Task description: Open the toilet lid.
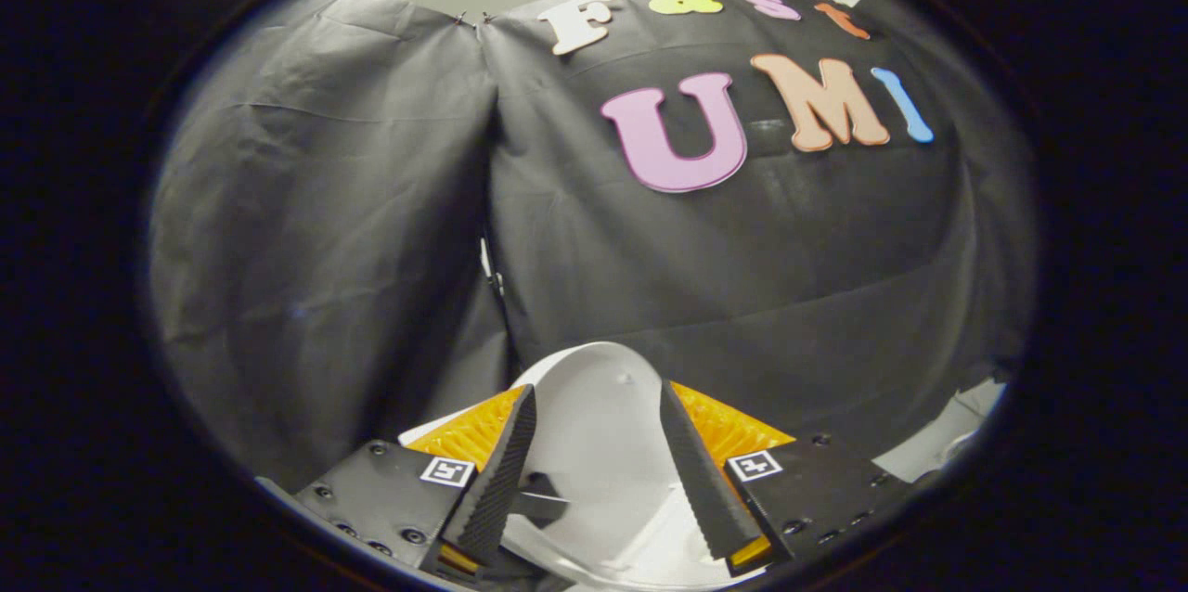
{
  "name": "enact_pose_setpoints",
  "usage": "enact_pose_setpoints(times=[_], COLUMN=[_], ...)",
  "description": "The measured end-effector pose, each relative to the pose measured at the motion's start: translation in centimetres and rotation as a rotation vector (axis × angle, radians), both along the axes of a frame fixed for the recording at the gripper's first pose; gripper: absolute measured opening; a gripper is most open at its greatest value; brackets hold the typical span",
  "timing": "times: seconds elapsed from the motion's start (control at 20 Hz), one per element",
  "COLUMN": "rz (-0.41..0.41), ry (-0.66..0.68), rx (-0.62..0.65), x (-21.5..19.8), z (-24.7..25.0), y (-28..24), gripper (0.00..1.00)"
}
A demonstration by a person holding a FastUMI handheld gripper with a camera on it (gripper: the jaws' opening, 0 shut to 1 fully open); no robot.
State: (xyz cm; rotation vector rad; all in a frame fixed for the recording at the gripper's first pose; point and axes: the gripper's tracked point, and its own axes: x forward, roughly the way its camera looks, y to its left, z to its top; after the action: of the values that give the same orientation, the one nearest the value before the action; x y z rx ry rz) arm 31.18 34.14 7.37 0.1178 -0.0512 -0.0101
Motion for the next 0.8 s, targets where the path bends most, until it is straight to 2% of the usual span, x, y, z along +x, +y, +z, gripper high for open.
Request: enact_pose_setpoints(times=[0.4, 0.6, 0.8], rz=[-0.273, -0.356, -0.392], ry=[-0.109, -0.098, -0.069], rx=[-0.077, -0.080, -0.073], x=[-8.9, -14.1, -17.9], z=[3.0, 1.4, -1.1], y=[-21.2, -29.2, -35.5], gripper=[0.84, 0.84, 0.84])
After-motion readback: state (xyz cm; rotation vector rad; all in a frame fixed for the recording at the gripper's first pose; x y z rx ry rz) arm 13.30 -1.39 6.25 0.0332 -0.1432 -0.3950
